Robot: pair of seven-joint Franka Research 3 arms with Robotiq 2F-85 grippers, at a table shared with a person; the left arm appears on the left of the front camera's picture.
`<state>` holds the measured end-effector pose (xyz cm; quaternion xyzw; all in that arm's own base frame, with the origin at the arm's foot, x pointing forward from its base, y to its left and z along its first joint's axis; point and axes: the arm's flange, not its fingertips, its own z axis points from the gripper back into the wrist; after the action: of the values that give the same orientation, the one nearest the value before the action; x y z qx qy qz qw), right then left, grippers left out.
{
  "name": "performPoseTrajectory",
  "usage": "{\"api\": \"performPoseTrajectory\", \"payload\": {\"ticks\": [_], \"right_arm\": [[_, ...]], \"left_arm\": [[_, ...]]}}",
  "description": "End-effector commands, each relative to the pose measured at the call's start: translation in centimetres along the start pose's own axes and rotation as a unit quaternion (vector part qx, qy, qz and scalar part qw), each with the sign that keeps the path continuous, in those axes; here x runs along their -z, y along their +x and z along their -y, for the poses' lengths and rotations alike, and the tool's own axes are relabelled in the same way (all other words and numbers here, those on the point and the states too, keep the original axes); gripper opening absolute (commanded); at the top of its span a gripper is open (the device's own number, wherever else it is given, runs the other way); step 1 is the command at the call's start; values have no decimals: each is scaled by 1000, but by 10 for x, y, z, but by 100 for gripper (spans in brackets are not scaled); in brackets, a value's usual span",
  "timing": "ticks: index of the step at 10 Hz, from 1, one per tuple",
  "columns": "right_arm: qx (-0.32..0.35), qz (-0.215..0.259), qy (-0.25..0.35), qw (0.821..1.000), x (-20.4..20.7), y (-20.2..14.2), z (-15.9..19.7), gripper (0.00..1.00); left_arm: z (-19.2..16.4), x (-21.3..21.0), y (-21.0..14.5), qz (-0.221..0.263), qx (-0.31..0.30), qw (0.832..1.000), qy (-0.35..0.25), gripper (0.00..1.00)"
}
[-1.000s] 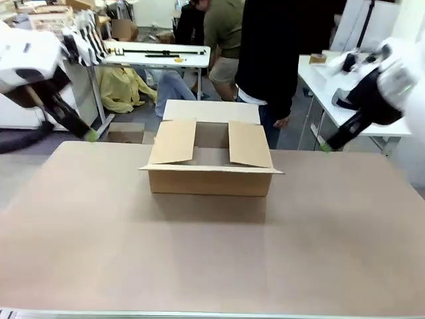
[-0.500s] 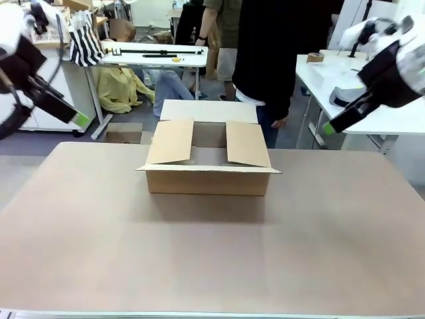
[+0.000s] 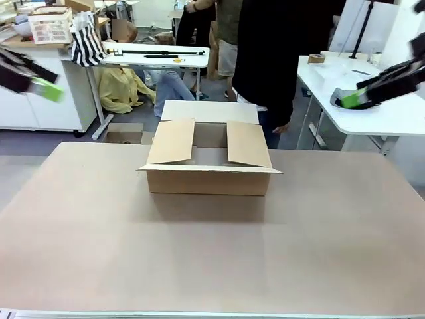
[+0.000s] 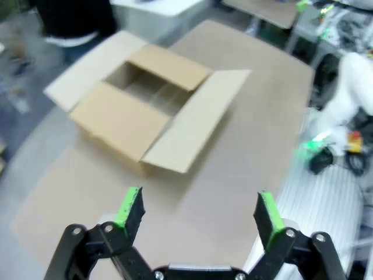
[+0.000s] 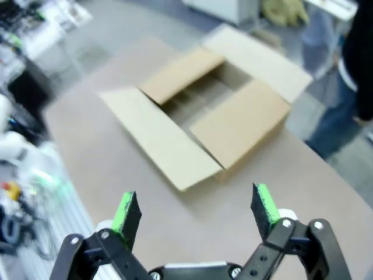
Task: Pack the gift set into the box.
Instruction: Place both hands on the side flaps of the Package Box and spread them outward.
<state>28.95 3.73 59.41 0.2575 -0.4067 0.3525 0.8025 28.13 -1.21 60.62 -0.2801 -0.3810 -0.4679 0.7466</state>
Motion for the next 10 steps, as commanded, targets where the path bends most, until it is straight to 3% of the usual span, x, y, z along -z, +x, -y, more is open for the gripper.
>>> {"api": "performPoseTrajectory", "payload": {"ticks": [1, 2, 4, 5, 6, 10], "right_arm": [[225, 75, 104, 966, -43, -54, 31, 100], [306, 75, 106, 943, -53, -69, 51, 100], [384, 93, 82, 915, -60, -96, 83, 100], [389, 81, 57, 916, -49, -102, 87, 100], [296, 86, 107, 945, -73, -92, 83, 100], [296, 86, 107, 945, -73, -92, 83, 100]], "left_arm": [[-33, -41, -41, 15, -119, 988, -93, 100], [-42, -49, -61, 37, -149, 983, -102, 100], [-59, -50, -86, 103, -211, 964, -121, 100], [-69, -40, -92, 116, -261, 954, -92, 100], [-50, -64, -93, 87, -182, 972, -120, 100], [-50, -64, -93, 87, -182, 972, -120, 100]]}}
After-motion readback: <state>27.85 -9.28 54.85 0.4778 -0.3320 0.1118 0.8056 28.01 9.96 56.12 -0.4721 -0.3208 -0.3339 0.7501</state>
